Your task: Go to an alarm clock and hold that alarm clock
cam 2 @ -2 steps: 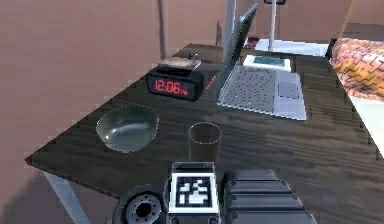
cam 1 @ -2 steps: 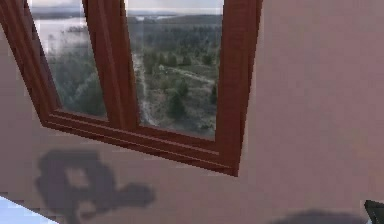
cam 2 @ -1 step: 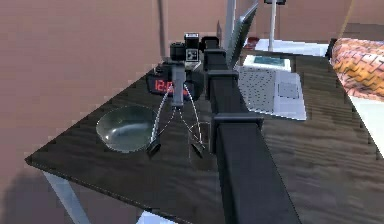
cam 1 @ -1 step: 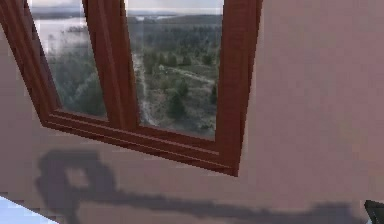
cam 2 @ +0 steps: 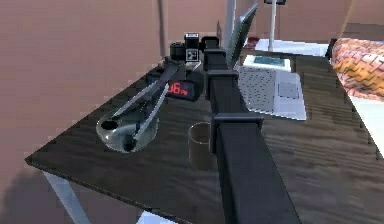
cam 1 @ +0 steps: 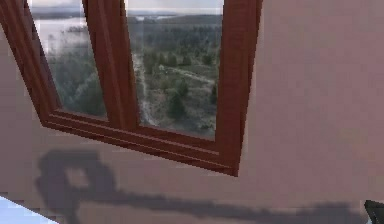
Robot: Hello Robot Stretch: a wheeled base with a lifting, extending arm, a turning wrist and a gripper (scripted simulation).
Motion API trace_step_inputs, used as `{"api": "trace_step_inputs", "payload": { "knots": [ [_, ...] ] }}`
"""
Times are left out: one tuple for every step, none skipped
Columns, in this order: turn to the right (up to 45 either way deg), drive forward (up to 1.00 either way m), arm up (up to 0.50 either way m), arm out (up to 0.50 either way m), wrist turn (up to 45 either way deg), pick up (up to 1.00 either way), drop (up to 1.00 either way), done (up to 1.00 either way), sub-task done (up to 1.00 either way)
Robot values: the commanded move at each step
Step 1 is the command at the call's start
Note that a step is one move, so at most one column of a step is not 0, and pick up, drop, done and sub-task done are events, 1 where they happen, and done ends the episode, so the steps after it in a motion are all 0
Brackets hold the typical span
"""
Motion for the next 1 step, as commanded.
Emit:
{"api": "trace_step_inputs", "payload": {
  "knots": [
    [0.0, 0.00, 0.00, 0.00, 45.0, 0.00, 0.00, 0.00, 0.00]
  ]
}}
